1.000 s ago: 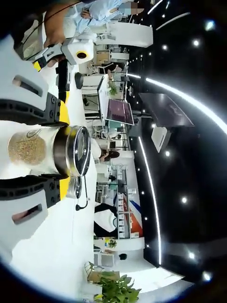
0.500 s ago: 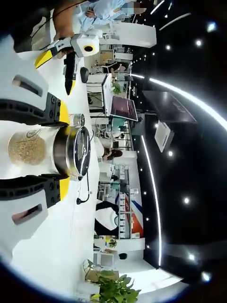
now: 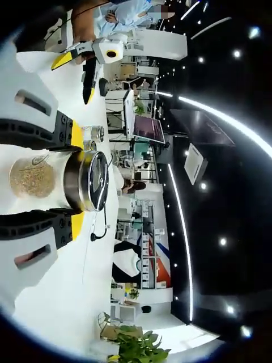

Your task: Rotate the seasoning bottle until the label or dispensing opening points toward the visible target arrow and the bottle remains upright within the marked orientation range

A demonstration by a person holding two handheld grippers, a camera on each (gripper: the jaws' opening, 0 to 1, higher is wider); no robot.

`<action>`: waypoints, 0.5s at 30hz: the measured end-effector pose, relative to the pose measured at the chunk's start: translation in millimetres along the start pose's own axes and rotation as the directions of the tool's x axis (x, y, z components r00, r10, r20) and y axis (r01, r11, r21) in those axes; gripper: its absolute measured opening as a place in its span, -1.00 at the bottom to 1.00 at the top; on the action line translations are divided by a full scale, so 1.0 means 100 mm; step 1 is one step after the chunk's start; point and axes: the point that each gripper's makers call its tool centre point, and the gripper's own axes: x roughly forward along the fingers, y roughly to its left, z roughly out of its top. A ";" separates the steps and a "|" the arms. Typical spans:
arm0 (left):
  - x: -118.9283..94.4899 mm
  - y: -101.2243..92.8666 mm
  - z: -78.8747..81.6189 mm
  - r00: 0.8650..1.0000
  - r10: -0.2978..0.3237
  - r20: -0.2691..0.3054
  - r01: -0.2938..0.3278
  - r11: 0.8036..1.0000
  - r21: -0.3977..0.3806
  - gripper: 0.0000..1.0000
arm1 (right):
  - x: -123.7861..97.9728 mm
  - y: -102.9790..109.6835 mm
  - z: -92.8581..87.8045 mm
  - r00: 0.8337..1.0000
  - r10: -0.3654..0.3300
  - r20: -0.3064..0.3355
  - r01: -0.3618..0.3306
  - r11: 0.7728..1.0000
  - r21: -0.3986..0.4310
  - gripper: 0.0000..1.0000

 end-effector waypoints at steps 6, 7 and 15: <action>0.00 0.00 -0.01 1.000 0.000 -0.006 0.000 1.000 0.001 1.00 | -0.01 -0.20 -0.08 1.000 -0.008 -0.011 0.008 1.000 -0.025 -0.27; 0.00 0.00 -0.01 1.000 0.000 -0.007 0.000 1.000 0.001 1.00 | -0.01 -0.23 -0.08 1.000 -0.006 -0.010 0.005 1.000 -0.023 -0.27; 0.01 -0.02 -0.01 1.000 -0.001 -0.013 0.001 1.000 0.010 1.00 | -0.01 -0.40 -0.14 1.000 0.003 -0.005 -0.003 1.000 0.011 -0.26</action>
